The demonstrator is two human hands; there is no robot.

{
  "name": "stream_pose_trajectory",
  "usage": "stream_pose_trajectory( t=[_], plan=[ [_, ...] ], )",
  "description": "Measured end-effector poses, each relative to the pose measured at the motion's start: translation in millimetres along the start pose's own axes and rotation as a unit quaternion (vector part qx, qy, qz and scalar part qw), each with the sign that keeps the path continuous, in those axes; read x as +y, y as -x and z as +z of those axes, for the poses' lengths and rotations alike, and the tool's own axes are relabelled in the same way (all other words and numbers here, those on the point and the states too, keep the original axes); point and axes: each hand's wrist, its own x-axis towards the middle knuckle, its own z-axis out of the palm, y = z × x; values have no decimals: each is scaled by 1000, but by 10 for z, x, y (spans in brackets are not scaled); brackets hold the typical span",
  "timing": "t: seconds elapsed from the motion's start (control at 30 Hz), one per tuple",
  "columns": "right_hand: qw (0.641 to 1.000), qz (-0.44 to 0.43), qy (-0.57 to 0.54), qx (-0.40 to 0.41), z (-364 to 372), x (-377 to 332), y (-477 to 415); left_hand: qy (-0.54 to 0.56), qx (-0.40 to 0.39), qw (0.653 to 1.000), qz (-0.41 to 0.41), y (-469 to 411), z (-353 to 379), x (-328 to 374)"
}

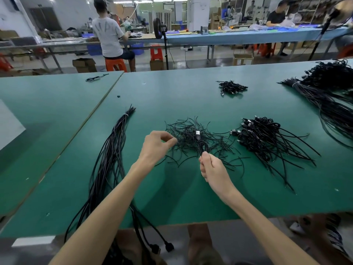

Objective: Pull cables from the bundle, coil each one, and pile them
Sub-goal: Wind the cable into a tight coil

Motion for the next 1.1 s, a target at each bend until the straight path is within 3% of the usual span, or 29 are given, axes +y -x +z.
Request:
stream_pose_trajectory(
  t=[0.1, 0.2, 0.47, 0.67, 0.77, 0.97, 1.1],
  plan=[
    [1000, 4, 1, 1, 5, 9, -5, 128, -134, 982, 35, 126, 25, 78],
    [1000, 10, -4, 4, 12, 21, -13, 182, -203, 961, 44, 215, 120, 124],
    [1000, 1, 4, -1, 23, 51, -20, 258, -249, 931, -62, 197, 265, 83],
    [999, -17, 19, -26, 38, 53, -17, 319, -340, 880, -91, 137, 277, 35],
    [998, -29, 42, -37, 47, 66, -6, 352, -350, 860, -116, 120, 297, -2],
    [998, -29, 2, -52, 36, 50, 19, 362, -356, 860, -49, 137, 299, -70],
    [997, -19, -13, -72, 14, 39, 23, 382, -388, 838, -12, 130, 294, -146]
  ],
)
